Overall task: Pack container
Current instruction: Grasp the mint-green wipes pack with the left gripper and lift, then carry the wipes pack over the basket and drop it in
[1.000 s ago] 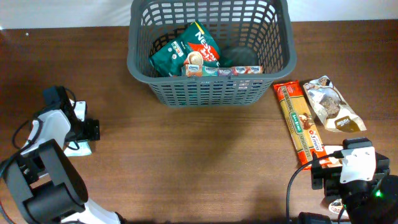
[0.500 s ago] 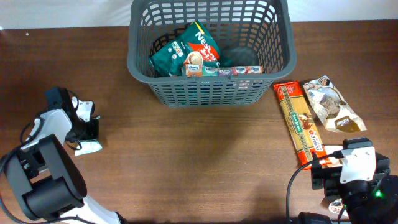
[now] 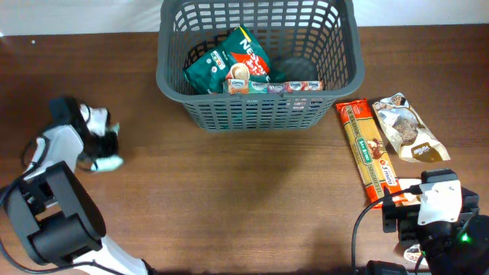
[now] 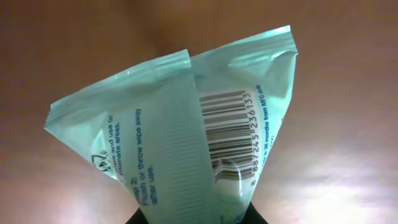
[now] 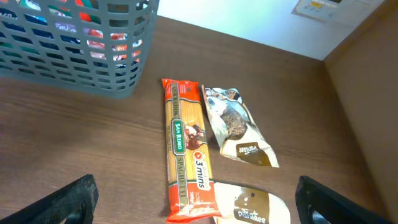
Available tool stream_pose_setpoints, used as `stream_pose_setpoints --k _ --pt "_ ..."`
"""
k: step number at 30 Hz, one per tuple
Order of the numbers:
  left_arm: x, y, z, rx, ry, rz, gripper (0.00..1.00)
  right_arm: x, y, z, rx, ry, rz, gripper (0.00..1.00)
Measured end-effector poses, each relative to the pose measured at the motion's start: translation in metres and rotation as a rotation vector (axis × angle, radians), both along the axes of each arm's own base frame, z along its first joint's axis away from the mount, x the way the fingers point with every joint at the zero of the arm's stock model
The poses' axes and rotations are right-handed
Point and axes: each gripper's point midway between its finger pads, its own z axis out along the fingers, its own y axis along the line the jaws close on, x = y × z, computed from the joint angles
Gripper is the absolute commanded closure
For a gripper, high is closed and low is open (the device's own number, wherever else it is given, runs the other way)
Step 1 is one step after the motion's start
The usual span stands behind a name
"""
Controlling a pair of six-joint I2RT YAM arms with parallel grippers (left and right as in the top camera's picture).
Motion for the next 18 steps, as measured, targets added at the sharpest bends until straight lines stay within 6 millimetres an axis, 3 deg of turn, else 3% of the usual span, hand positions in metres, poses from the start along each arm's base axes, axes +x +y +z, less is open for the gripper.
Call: stream_pose_setpoints --k 1,3,6,10,13,15,16,18 --pt "0.014 0.0 0.014 -0.014 -0.051 -0.004 0.98 0.0 0.0 0.0 0.001 0.0 0.0 0.01" --pt "0.055 0.004 0.061 -0.03 -0.207 -0.028 0.98 0.0 0.0 0.0 0.001 0.0 0.0 0.01" --pt "0.107 0.006 0.154 -0.01 -0.449 -0.083 0.98 0.0 0.0 0.0 0.001 0.0 0.0 0.01" --pt "0.138 -0.014 0.278 0.056 -0.724 -0.181 0.98 0.0 0.0 0.0 0.0 -0.001 -0.001 0.01" --pt "0.145 -0.047 0.365 0.1 -0.924 -0.278 0.98 0.0 0.0 0.0 0.0 0.0 -0.001 0.01" --pt "0.144 -0.087 0.422 0.1 -1.079 -0.39 0.98 0.0 0.0 0.0 0.0 0.0 -0.001 0.01" --pt "0.143 -0.101 0.436 0.095 -1.128 -0.43 0.98 0.0 0.0 0.0 0.001 0.0 0.0 0.01" --pt "0.136 -0.148 0.469 0.054 -1.244 -0.565 0.98 0.0 0.0 0.0 0.0 0.0 -0.001 0.01"
